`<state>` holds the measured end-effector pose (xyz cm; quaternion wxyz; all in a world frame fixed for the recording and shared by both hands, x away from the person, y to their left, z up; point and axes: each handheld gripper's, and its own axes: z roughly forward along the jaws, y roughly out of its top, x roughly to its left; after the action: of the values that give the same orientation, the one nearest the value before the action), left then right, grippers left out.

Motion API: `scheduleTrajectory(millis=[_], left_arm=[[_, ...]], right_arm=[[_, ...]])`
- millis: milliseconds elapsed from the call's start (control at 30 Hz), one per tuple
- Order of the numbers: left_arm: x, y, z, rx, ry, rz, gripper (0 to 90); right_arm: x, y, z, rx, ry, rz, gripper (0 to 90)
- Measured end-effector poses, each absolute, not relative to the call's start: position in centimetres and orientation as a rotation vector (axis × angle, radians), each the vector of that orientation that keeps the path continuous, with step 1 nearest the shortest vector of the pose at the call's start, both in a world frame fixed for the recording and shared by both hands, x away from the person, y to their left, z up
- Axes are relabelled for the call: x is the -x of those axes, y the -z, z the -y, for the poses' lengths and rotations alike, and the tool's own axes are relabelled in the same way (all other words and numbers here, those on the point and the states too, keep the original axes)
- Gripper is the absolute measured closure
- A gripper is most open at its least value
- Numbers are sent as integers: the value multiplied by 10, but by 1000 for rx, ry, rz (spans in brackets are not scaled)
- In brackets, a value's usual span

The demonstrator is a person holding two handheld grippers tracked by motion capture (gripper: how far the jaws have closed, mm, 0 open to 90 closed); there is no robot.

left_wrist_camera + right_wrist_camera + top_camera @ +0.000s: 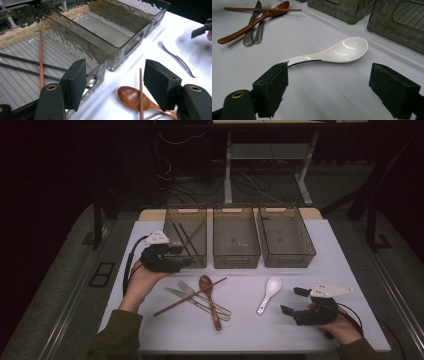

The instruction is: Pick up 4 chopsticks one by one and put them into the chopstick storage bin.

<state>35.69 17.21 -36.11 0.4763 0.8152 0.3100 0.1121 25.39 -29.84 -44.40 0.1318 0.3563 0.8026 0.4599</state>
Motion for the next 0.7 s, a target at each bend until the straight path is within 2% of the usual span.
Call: scheduleTrajectory(millis=[200,400,700], left_arm=[[-339,374,-174,-2011,-246,-729,342],[-321,386,-177,-2011,-242,-724,387],[-300,406,-181,-2044,-237,-720,547]], right_arm=[[-254,444,298,-1036,-1333,-2329,153],[-254,444,299,-1036,-1332,-2326,153],[-253,443,298,-1034,-1332,-2326,153]])
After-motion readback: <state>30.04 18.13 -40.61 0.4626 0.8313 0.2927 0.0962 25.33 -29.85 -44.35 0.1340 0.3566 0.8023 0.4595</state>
